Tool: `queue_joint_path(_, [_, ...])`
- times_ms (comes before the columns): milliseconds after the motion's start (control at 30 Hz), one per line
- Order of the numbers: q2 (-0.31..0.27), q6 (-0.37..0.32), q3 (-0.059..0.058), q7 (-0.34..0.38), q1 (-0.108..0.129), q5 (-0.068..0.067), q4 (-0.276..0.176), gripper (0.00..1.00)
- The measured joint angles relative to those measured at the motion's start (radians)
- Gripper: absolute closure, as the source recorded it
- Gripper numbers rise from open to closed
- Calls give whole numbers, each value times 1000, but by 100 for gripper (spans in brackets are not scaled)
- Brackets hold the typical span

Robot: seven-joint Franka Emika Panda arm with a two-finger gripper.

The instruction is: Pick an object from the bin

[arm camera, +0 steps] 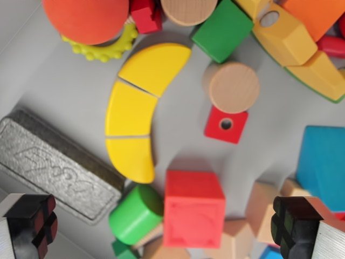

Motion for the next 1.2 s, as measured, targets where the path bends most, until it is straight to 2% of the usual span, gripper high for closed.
queue_joint_path(333, [53, 42, -5, 162, 24, 3, 19, 0])
queue_joint_path(700, [122, 90, -18, 357, 60, 10, 49, 0])
queue_joint_path(1200, [236, 193, -18, 376, 62, 10, 61, 0])
